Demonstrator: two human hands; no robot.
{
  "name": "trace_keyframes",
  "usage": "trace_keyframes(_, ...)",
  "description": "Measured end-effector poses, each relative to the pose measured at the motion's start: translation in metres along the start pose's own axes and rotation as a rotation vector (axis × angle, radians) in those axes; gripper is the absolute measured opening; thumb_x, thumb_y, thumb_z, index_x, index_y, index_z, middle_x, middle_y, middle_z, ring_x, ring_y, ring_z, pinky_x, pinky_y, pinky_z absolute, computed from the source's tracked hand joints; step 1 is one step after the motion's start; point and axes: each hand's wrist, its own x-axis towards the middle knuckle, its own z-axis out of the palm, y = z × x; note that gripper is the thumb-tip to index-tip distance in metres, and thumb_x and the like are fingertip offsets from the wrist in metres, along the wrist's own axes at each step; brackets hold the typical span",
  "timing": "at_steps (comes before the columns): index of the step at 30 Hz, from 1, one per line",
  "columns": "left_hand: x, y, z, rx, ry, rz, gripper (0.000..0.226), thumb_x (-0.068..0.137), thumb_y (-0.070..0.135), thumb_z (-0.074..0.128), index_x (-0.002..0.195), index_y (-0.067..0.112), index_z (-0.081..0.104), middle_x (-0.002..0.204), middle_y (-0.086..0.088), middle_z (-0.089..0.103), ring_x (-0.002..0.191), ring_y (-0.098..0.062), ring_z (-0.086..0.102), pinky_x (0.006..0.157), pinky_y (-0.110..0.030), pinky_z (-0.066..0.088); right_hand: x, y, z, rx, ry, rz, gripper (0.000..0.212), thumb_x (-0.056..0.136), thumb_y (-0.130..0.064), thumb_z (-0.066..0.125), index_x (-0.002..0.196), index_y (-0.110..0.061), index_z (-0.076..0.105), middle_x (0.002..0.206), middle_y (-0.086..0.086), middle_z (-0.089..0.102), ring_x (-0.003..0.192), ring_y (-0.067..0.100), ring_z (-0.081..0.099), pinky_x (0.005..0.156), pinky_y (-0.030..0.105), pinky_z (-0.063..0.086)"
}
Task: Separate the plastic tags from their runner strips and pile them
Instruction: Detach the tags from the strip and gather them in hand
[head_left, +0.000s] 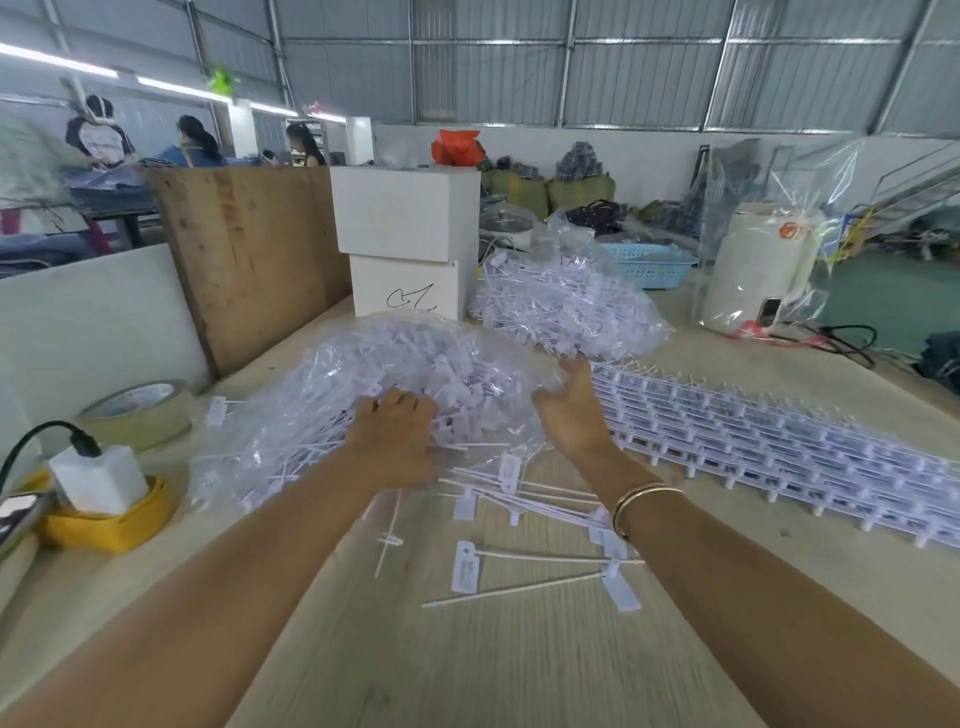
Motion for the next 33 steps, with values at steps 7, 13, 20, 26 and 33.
trace_keyframes(7, -0.005, -0.01, -0.023, -0.645, 0.234, -0.12, 0.024, 0.084, 0.047, 0.059, 0.104, 0.034, 0.061, 0.111, 0.019, 0.059, 0.104, -0.001, 0.054, 0.09, -0.023, 0.037, -0.005, -0.012, 0.01, -1.076, 0.125, -0.567, 0.019, 0.088, -0.021, 0.052, 0.107, -0.021, 0.058, 0.11, 0.0, 0.058, 0.101, 0.021, 0.05, 0.084, 0.036, 0.024)
trace_keyframes(13, -0.002, -0.007, -0.049, -1.227, 0.327, -0.297, 0.035, 0.095, 0.043, 0.048, 0.107, 0.015, 0.066, 0.088, 0.001, 0.068, 0.079, -0.015, 0.064, 0.077, -0.027, 0.051, -0.012, -0.008, -0.007, -0.919, 0.237, -0.758, 0.015, 0.091, -0.026, 0.051, 0.093, -0.021, 0.065, 0.104, -0.003, 0.059, 0.104, 0.019, 0.05, 0.087, 0.035, 0.018)
trace_keyframes(20, 0.003, 0.014, -0.097, -1.904, 0.232, -0.117, 0.026, 0.102, 0.025, 0.038, 0.116, 0.015, 0.057, 0.102, -0.003, 0.07, 0.091, -0.012, 0.065, 0.086, -0.027, 0.048, -0.01, -0.017, 0.008, -1.261, -0.033, -0.443, 0.015, 0.09, -0.021, 0.046, 0.101, -0.02, 0.055, 0.1, 0.001, 0.068, 0.098, 0.022, 0.058, 0.092, 0.039, 0.023)
trace_keyframes(26, -0.015, -0.007, -0.08, -1.546, 0.149, 0.025, 0.014, 0.093, 0.025, 0.055, 0.104, 0.028, 0.064, 0.083, 0.007, 0.067, 0.073, -0.01, 0.059, 0.063, -0.02, 0.047, 0.0, -0.019, -0.024, -0.14, 0.324, -0.158, 0.013, 0.094, -0.019, 0.041, 0.084, -0.021, 0.051, 0.064, -0.009, 0.05, 0.077, 0.021, 0.05, 0.104, 0.046, 0.031)
trace_keyframes(33, -0.024, 0.03, -0.014, -0.237, 0.087, 0.534, 0.048, 0.086, 0.037, 0.061, 0.132, 0.032, 0.05, 0.133, 0.007, 0.045, 0.122, -0.014, 0.039, 0.097, -0.031, 0.028, -0.034, 0.002, -0.019, -0.372, 0.198, -0.286, 0.005, 0.094, -0.023, 0.046, 0.096, -0.024, 0.05, 0.086, -0.008, 0.052, 0.084, 0.016, 0.047, 0.074, 0.026, 0.011)
